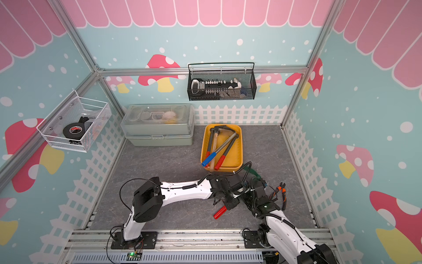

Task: Put the small hoe into the storage box
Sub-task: Pick up the hoe from the center of the board.

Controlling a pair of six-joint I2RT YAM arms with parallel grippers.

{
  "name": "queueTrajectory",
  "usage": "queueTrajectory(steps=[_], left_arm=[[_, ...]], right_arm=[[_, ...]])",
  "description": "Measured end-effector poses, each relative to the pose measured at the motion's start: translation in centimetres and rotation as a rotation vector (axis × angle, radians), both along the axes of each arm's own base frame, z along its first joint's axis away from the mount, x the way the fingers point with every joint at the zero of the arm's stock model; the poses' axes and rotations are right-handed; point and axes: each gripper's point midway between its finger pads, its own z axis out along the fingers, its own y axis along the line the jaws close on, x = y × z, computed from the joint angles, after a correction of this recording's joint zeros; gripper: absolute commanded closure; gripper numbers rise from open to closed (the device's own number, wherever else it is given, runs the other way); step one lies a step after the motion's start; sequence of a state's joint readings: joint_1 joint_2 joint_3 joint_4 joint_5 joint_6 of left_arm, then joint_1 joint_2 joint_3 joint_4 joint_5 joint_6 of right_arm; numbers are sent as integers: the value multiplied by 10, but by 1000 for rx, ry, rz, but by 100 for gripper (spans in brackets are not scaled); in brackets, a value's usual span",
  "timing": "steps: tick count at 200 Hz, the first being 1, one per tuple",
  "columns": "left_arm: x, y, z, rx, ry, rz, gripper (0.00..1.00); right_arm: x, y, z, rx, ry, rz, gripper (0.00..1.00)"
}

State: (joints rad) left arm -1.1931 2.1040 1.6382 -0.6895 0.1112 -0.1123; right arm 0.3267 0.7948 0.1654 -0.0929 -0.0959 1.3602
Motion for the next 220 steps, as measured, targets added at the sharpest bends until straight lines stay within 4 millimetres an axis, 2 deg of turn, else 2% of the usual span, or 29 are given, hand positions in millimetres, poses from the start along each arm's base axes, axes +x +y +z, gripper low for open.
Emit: queueTrajectory(steps=[63, 152, 220], left_arm=[[-2, 3, -1, -10, 11, 28, 66], [-3, 12, -11, 18, 49, 95, 65], [-13, 10, -10, 2, 116, 103, 65]], right_arm=[[-6, -5, 1, -7, -6, -17, 83], [-9, -8, 4, -6, -15, -29, 84], [-11, -10, 7, -10, -21, -36, 84]])
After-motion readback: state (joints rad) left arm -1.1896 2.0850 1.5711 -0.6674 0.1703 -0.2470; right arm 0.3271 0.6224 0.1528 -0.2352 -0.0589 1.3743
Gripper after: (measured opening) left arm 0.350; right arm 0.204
